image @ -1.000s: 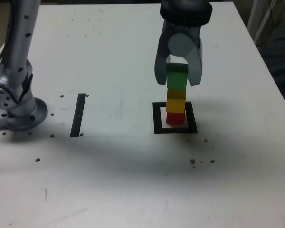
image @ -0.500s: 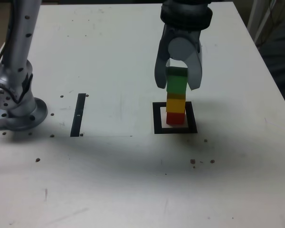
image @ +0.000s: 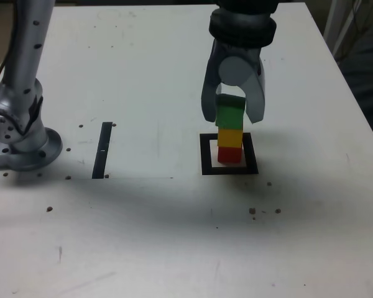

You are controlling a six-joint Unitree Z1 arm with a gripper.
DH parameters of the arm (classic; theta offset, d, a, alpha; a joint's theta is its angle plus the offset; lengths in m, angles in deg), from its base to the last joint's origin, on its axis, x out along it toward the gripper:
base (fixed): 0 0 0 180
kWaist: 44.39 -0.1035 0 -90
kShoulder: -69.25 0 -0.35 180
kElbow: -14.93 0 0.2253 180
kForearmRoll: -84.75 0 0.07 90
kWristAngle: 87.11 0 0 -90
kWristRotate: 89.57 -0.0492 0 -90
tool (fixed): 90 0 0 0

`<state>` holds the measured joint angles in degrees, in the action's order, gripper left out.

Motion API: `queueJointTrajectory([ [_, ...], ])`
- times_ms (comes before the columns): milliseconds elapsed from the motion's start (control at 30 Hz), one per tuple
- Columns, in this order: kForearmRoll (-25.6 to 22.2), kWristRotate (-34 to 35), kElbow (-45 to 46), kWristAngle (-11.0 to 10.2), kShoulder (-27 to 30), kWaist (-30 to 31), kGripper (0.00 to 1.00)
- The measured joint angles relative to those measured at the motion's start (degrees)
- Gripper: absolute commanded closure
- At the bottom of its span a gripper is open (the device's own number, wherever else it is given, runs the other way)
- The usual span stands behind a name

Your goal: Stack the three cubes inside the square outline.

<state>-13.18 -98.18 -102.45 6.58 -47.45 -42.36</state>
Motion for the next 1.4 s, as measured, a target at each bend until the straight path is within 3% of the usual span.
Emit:
queueJointTrajectory([
  [467,0.53,0.07,1.26,-1.0,1.92,0.0,0.0],
  [733,0.5,1.45,6.31,-3.53,10.43,0.0,0.0],
  [1033,0.91,2.01,15.91,-3.41,18.81,-1.64,0.0],
  [1400,6.93,2.24,32.6,-3.38,26.91,-2.8,0.0],
])
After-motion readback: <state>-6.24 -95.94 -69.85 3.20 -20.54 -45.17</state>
